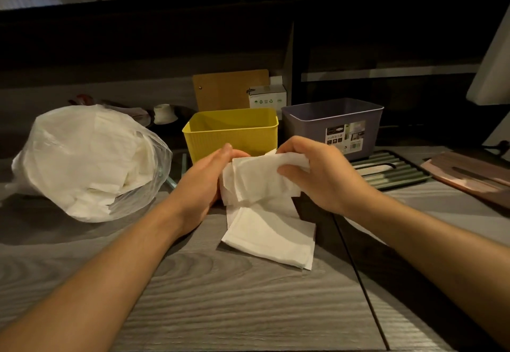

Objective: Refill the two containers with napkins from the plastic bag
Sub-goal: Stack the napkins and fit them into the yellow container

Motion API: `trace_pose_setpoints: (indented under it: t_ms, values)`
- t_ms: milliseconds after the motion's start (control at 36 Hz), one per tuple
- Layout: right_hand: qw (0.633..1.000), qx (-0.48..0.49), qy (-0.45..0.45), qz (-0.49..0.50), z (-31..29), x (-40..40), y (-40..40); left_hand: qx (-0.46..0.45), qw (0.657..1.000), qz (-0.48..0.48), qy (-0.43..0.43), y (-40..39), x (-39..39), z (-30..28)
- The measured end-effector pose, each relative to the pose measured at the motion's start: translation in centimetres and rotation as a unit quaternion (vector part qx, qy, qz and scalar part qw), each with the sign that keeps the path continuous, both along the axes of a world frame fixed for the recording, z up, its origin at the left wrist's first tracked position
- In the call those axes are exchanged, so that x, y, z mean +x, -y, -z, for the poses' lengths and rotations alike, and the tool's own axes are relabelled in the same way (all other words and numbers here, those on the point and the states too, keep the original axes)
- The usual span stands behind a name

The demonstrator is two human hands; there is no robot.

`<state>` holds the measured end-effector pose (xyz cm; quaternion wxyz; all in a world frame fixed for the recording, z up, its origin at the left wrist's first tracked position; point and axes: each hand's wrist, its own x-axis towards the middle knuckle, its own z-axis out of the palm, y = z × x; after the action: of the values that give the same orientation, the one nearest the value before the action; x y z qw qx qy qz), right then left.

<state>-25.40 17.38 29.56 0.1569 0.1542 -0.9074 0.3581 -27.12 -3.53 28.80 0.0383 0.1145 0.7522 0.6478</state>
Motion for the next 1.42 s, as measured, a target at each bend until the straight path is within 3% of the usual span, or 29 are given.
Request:
trace_pose_setpoints:
  t_ms: [139, 278, 417, 722, 861, 1000, 1250, 1417]
  values:
    - [1.000, 0.023, 0.010, -0.012, 0.4, -0.4, 0.6, -0.061, 0.995, 0.045, -0.057, 0.2, 0.1, 0.4]
    - [0.996, 0.061, -0.044, 0.042, -0.3, -0.3, -0.7, -0.042, 0.997, 0.028, -0.055, 0.3, 0.0, 0.7]
    - [0.996, 0.056, -0.023, 0.058, -0.1, -0.5, -2.1, -0.052, 0.997, 0.027, -0.055, 0.3, 0.0, 0.6]
    - [0.999, -0.049, -0.002, -0.010, -0.1, -0.1, -1.5, -0.035, 0.999, 0.014, -0.034, 0.0, 0.1, 0.4]
    - [0.999, -0.028, -0.008, 0.017, 0.2, -0.6, -0.5, -0.084, 0.993, 0.033, -0.072, 0.1, 0.0, 0.4]
    - [0.996, 0.044, -0.053, 0.064, -0.4, -0.3, -0.7, -0.073, 0.994, -0.034, -0.078, 0.2, -0.2, 0.6]
    - [0.987, 0.138, -0.086, 0.003, 0.2, 0.4, 0.6, -0.063, 0.996, -0.005, -0.056, -0.4, 0.5, 0.0]
    - [0.992, 0.103, -0.033, -0.068, 0.4, 1.4, 1.6, -0.049, 0.997, 0.046, -0.033, 0.2, 0.9, 0.0]
